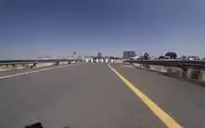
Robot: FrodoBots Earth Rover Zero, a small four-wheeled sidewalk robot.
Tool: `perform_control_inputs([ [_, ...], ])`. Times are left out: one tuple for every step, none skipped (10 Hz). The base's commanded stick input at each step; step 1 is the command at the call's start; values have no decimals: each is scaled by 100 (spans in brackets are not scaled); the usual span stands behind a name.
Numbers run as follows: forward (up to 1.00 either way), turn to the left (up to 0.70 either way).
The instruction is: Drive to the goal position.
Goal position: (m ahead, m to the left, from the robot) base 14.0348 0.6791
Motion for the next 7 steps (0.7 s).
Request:
perform_control_inputs([
  [100, 0],
  [100, 0],
  [100, 0],
  [100, 0],
  [100, 0],
  [100, 0],
  [100, 0],
])
